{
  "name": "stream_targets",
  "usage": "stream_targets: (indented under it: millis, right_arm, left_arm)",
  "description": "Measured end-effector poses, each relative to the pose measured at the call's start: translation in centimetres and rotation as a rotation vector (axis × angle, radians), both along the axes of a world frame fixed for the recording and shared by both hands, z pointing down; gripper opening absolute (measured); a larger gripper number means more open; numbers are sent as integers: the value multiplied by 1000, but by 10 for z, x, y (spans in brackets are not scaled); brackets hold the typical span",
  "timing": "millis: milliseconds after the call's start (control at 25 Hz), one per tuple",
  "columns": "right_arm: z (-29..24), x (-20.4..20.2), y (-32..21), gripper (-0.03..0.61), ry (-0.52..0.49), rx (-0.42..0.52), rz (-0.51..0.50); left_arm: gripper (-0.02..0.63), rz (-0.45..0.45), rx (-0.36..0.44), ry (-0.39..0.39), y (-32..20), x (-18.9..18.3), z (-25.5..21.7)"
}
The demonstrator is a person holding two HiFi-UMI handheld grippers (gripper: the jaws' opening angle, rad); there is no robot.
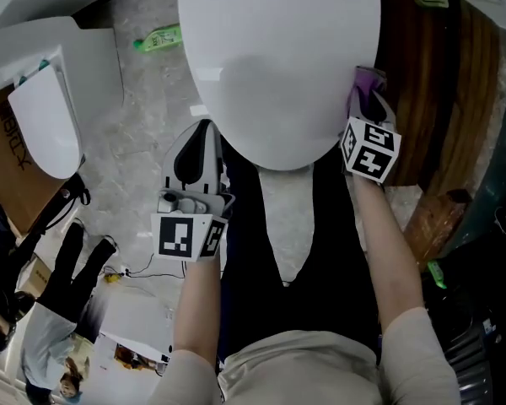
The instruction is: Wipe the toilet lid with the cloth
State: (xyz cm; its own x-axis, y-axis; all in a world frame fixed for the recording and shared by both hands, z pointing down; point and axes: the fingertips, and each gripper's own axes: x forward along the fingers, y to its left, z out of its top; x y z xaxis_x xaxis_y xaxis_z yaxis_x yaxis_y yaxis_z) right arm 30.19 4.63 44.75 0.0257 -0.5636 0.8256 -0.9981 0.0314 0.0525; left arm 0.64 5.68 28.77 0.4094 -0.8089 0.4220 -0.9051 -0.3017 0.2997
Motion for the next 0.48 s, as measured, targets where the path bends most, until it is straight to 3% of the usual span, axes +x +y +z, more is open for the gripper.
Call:
stream_targets:
  millis: [120,480]
  right_arm:
    - [5,-8,-1,95,10,-5,-31]
    - [3,-28,-2,95,-70,4,51]
  left_arm:
    - [15,11,2,4,3,6,0]
    - [15,-2,14,-20,10,-15,-3]
